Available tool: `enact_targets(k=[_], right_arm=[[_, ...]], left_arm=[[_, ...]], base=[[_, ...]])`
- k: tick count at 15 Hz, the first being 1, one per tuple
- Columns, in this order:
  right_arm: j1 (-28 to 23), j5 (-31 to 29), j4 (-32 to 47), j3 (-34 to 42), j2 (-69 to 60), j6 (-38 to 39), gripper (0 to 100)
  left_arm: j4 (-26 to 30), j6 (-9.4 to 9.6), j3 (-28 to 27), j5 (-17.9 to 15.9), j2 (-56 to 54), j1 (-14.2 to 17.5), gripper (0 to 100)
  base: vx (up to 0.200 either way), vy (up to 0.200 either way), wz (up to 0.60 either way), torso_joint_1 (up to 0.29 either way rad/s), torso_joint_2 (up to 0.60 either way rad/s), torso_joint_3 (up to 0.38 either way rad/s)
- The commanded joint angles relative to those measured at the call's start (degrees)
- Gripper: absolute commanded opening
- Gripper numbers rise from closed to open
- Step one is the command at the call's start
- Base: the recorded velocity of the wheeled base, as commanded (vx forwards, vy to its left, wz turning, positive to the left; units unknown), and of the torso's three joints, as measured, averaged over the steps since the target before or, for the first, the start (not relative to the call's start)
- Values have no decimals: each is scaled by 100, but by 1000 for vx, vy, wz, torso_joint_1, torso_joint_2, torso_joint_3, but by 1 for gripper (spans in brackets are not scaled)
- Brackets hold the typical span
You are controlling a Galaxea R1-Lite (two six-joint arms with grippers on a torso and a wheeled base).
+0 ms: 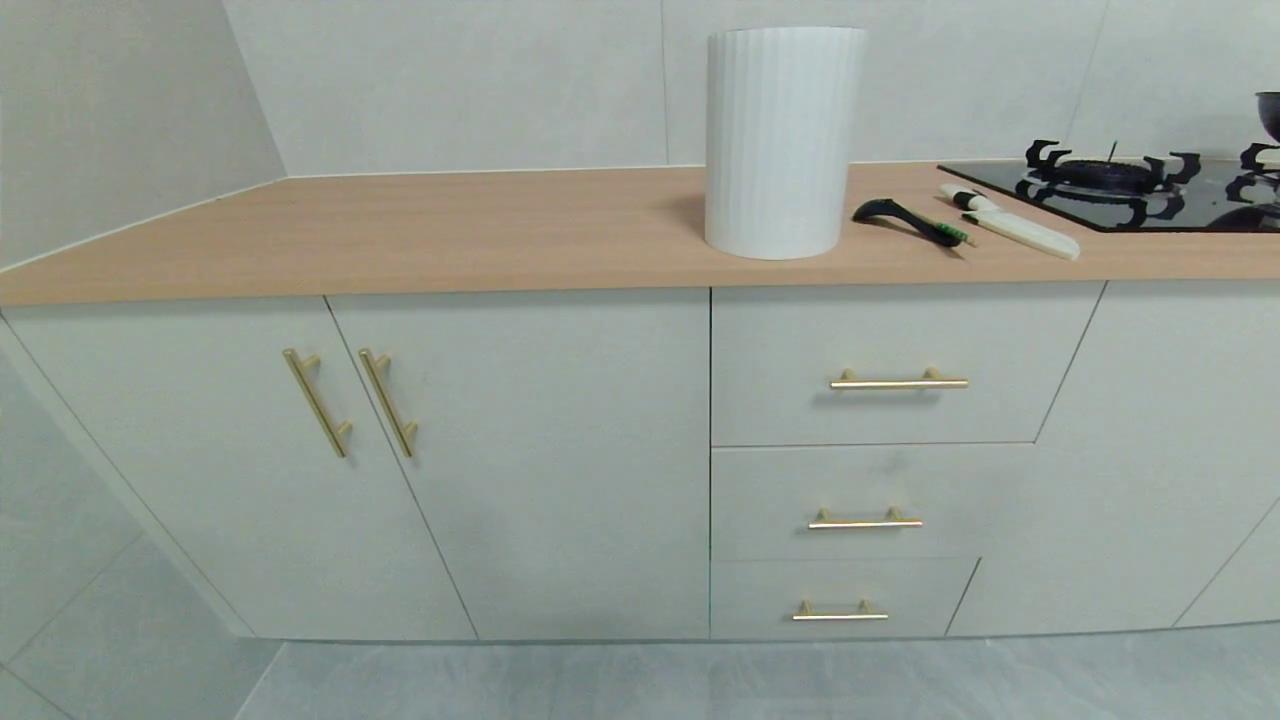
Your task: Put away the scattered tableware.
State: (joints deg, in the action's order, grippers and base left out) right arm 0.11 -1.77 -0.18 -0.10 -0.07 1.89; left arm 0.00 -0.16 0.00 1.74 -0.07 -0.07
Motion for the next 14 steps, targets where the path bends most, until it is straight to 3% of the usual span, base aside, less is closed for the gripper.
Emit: enact_targets(k=[1, 14], right_arm=[[-2, 1, -8, 1, 7, -4, 100], [-2, 1, -17, 1, 7, -127, 100]], left_arm=[[0, -11, 0, 1, 7, -1, 100], [0, -11, 0, 1, 7, -1, 100]], base=[[0, 0, 0, 0, 0, 0], [0, 0, 0, 0, 0, 0]])
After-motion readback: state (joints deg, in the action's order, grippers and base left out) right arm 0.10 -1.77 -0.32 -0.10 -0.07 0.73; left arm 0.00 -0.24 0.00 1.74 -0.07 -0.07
